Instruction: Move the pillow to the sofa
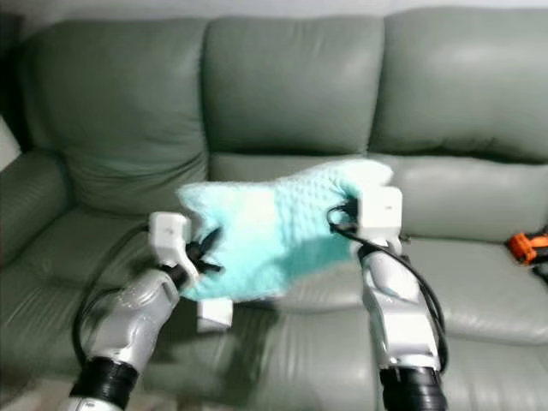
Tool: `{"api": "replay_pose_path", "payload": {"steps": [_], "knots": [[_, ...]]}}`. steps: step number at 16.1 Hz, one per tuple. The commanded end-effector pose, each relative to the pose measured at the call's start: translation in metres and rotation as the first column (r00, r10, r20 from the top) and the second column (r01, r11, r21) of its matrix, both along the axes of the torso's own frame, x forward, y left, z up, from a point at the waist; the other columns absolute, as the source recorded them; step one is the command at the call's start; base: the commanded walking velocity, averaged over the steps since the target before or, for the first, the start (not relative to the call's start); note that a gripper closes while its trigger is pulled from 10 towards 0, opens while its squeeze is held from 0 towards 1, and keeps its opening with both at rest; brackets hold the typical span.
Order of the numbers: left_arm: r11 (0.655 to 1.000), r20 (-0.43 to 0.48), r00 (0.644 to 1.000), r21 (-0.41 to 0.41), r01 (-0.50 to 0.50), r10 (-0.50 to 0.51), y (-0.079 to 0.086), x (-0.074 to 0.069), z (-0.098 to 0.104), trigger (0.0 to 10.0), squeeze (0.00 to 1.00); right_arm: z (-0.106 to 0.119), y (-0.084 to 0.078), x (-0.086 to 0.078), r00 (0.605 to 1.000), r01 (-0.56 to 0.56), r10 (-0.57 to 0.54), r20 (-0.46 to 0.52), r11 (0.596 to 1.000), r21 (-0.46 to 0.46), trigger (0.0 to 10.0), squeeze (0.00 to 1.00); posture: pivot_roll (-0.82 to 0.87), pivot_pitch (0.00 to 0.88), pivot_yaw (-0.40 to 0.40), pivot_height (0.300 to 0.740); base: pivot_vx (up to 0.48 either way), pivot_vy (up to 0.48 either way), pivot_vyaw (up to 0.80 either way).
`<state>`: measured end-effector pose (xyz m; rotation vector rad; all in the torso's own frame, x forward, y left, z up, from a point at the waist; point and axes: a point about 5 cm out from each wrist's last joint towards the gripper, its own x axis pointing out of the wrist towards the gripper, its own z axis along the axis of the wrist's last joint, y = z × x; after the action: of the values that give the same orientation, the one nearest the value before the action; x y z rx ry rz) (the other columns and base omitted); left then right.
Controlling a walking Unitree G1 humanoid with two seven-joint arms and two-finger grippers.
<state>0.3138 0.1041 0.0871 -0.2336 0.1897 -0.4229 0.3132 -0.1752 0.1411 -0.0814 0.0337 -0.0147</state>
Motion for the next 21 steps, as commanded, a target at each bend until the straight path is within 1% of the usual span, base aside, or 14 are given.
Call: {"api": "replay_pose_path", "payload": {"steps": [1,8,10,11,12,13,15,18,19,20,21], "knots": [[1.0,0.01,1.0,0.018,-0.025,0.025,0.014,0.001,0.003,10.0,0.0,0.005,0.015,0.002,0.999,-0.05,0.05,0.021,0.999,0.018,10.0,0.0,-0.11,0.0,0.038,0.74,0.0,0.0,0.0],[0.999,-0.007,1.0,0.021,-0.024,0.024,0.015,-0.001,0.0,10.0,0.0,0.003,0.016,0.002,0.998,-0.056,0.056,0.011,0.998,0.02,10.0,0.0,-0.11,0.0,0.037,0.74,0.0,0.0,0.0],[0.997,-0.044,0.999,0.07,-0.025,0.028,0.021,-0.001,-0.011,10.0,0.0,-0.005,0.018,0.001,0.998,-0.064,0.065,-0.022,0.997,0.037,10.0,0.0,-0.11,0.0,0.039,0.74,0.0,0.0,0.0],[0.995,-0.083,0.996,0.1,-0.009,0.017,0.024,-0.002,-0.022,10.0,0.0,-0.014,0.019,0.0,0.996,-0.061,0.065,-0.067,0.996,0.063,10.0,0.0,-0.1,0.0,0.039,0.74,0.0,0.0,0.0],[0.995,-0.083,0.996,0.1,-0.009,0.017,0.024,-0.002,-0.022,10.0,0.0,-0.014,0.019,0.0,0.996,-0.061,0.065,-0.067,0.996,0.063,10.0,0.0,-0.1,0.0,0.039,0.74,0.0,0.0,0.0],[0.99,-0.136,0.991,0.139,0.012,0.007,0.028,-0.005,-0.038,10.0,0.0,-0.026,0.022,-0.002,0.989,-0.055,0.066,-0.129,0.995,0.085,10.0,0.0,-0.1,0.0,0.039,0.74,0.0,0.0,0.0],[0.986,-0.191,0.982,0.162,0.034,-0.003,0.029,-0.008,-0.052,10.0,0.0,-0.039,0.021,-0.005,0.978,-0.039,0.055,-0.202,0.996,0.08,10.0,0.0,-0.1,0.0,0.039,0.74,0.0,0.0,0.0],[0.979,-0.234,0.972,0.196,0.056,-0.008,0.029,-0.013,-0.065,10.0,0.0,-0.049,0.012,-0.013,0.971,0.019,0.009,-0.24,0.994,0.111,10.0,0.0,-0.11,0.065,0.05,0.74,0.0,0.0,0.0],[0.974,-0.239,0.971,0.215,0.065,-0.012,0.029,-0.016,-0.07,10.0,0.0,-0.053,0.006,-0.019,0.966,0.041,-0.011,-0.258,0.993,0.112,10.0,0.0,-0.12,0.123,0.053,0.74,0.0,0.0,0.0],[0.971,-0.243,0.97,0.229,0.065,-0.007,0.03,-0.017,-0.072,10.0,0.0,-0.056,0.003,-0.021,0.963,0.05,-0.017,-0.269,0.992,0.114,10.0,0.0,-0.12,0.141,0.054,0.74,0.0,0.0,0.0],[0.967,-0.254,0.967,0.25,0.046,0.02,0.034,-0.017,-0.077,10.0,0.0,-0.065,-0.003,-0.025,0.95,0.074,-0.036,-0.309,0.991,0.113,10.0,0.0,-0.12,0.198,0.056,0.74,0.0,0.0,0.0]]}}
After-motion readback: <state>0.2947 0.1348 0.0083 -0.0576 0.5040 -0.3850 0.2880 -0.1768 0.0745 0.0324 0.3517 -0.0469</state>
